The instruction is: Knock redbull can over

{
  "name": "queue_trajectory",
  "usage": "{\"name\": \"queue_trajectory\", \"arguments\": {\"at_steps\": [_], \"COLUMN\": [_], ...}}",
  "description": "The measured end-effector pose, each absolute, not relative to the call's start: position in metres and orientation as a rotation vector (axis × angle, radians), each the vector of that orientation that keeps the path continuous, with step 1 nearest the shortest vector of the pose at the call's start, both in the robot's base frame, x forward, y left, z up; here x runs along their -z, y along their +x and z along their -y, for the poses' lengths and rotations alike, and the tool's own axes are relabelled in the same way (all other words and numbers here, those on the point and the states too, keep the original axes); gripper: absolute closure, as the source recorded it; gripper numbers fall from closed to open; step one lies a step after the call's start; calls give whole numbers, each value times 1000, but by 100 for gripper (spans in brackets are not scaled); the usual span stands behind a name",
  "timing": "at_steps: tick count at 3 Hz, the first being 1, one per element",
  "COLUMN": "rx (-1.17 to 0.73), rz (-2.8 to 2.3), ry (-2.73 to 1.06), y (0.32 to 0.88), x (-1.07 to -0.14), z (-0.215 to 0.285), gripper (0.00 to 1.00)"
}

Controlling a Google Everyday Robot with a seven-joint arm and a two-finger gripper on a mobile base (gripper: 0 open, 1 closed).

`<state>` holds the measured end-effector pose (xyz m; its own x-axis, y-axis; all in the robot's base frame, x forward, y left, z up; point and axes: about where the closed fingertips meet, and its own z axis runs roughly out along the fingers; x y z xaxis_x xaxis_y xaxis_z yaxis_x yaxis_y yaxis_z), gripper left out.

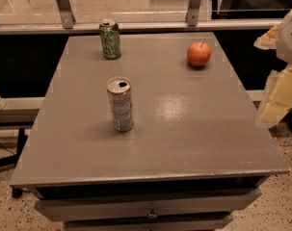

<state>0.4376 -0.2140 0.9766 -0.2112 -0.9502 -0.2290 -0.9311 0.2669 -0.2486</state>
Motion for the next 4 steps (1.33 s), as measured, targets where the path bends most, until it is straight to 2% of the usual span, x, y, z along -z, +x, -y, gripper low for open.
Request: {"name": "queue_trajectory", "arguments": {"at_steps": [1,2,4], "rx": [-55,-276,-701], "rz": [-2138,-2033,-1774], "ry": [-1717,-1667,-1510], "y": [442,453,467], "x": [-956,-932,-910], "z": [195,163,72], "gripper": [0,0,0]}}
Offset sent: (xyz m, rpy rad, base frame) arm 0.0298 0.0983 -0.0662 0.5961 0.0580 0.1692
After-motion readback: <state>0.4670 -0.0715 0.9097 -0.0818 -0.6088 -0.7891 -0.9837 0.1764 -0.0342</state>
